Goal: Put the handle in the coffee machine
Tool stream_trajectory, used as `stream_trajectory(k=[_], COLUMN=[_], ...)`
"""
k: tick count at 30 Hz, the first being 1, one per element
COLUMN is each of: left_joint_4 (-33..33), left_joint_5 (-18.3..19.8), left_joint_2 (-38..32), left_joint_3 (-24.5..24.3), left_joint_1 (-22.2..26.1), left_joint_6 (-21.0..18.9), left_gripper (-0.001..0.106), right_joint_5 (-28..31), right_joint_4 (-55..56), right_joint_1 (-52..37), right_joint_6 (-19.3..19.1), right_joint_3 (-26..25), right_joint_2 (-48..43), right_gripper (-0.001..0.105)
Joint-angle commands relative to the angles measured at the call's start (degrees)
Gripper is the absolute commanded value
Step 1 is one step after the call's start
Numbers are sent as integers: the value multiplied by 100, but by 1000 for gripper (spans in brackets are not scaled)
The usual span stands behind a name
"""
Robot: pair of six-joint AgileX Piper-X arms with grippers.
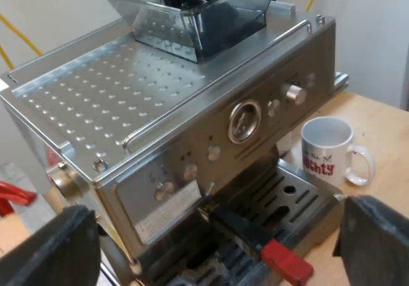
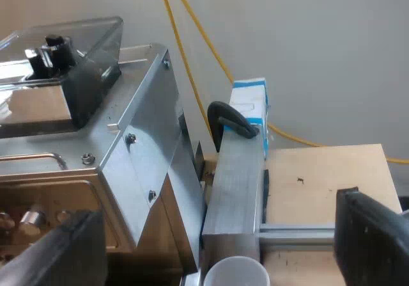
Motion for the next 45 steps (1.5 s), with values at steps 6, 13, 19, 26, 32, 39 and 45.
stream_trajectory(k=[6, 13, 19, 26, 32, 39, 45], left_joint_4=[531, 660, 1541, 1899, 2137, 2282, 2574], left_joint_5=[198, 202, 184, 158, -114, -237, -477], left_joint_2=[-405, -1093, -1507, -2060, -2532, -3157, -3551], left_joint_3=[-7, 29, 111, 290, 604, 704, 688], left_joint_1=[-5, -5, -5, -5, -5, -5, -5], left_joint_6=[152, -81, 0, 87, 138, 425, 424], left_gripper=[78, 79, 85, 85, 85, 85, 85], right_joint_5=[-58, 13, 30, 27, 27, -38, -60], right_joint_4=[638, 974, 1384, 1586, 1881, 2798, 2836], right_joint_1=[-1, -1, -1, -1, -1, -1, -1], right_joint_6=[-89, -38, 0, -13, -88, -79, -185], right_joint_3=[-33, -33, -43, -29, -29, -87, -87], right_joint_2=[-856, -1197, -1396, -1741, -2197, -2348, -2348], right_gripper=[74, 74, 74, 74, 74, 74, 74])
